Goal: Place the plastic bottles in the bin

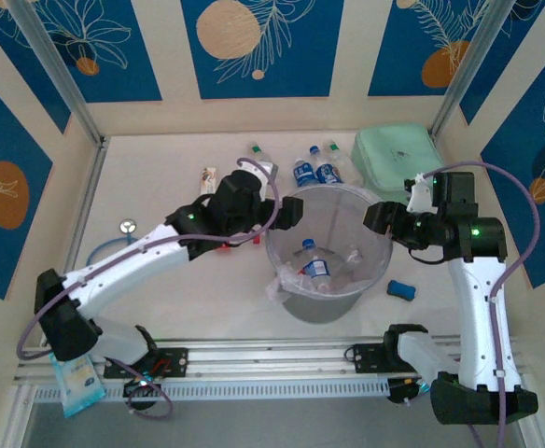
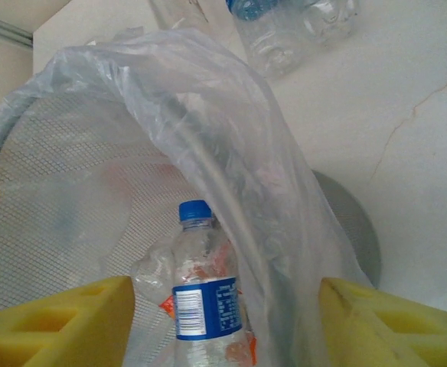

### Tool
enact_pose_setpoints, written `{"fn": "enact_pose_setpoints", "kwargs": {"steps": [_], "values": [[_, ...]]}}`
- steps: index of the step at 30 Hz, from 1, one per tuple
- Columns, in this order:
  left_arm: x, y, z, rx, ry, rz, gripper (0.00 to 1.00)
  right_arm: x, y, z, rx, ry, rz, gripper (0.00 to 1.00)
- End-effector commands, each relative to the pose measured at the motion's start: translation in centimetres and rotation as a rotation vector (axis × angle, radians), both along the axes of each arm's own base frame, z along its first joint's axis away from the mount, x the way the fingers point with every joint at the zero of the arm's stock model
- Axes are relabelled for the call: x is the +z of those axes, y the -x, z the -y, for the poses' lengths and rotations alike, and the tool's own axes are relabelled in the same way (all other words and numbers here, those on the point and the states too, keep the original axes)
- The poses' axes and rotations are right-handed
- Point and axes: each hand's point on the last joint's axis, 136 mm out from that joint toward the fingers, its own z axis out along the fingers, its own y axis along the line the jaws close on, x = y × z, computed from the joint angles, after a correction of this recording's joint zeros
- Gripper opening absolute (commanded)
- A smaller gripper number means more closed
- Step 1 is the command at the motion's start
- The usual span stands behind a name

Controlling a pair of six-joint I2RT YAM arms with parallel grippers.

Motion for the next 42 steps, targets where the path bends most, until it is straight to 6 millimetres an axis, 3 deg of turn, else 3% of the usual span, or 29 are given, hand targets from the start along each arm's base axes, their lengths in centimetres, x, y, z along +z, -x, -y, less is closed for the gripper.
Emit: {"fn": "enact_pose_setpoints", "kwargs": {"steps": [1, 5, 9, 12, 18, 23, 30, 37, 42], "values": [[3.6, 1.0, -5.3, 0.093, -0.04, 0.089, 1.0, 0.3, -0.6, -0.5, 0.029, -0.029, 0.024, 0.69], [2.7, 2.1, -12.3, 0.248, -0.063, 0.052, 1.0, 0.0, -1.2, -0.4, 0.027, -0.02, 0.025, 0.7], [-2.7, 2.6, -17.4, 0.385, 0.051, -0.13, 1.0, -0.3, -1.6, -0.2, 0.026, -0.011, 0.031, 0.75], [-7.5, 2.0, -19.1, 0.482, 0.182, -0.283, 1.0, -0.4, -1.8, -0.3, 0.036, -0.008, 0.026, 0.81], [-13.6, -0.5, -18.8, 0.689, 0.493, -0.468, 1.0, -0.6, -0.9, -0.5, 0.051, -0.017, 0.009, 0.85], [-17.0, -1.2, -18.8, 0.848, 0.567, -0.62, 0.95, -0.9, 0.2, -0.5, 0.048, -0.015, -0.011, 0.85], [-20.8, -2.3, -18.7, 0.986, 0.63, -0.718, 0.91, -0.6, 0.9, -0.8, 0.043, -0.039, -0.015, 0.85], [-22.8, -3.7, -18.3, 1.037, 0.66, -0.747, 0.91, -0.6, 0.9, -0.9, 0.039, -0.04, -0.031, 0.85], [-24.8, -3.5, -18.4, 1.106, 0.682, -0.798, 0.86, -0.5, 1.1, -0.9, 0.042, -0.036, -0.03, 0.85]]}}
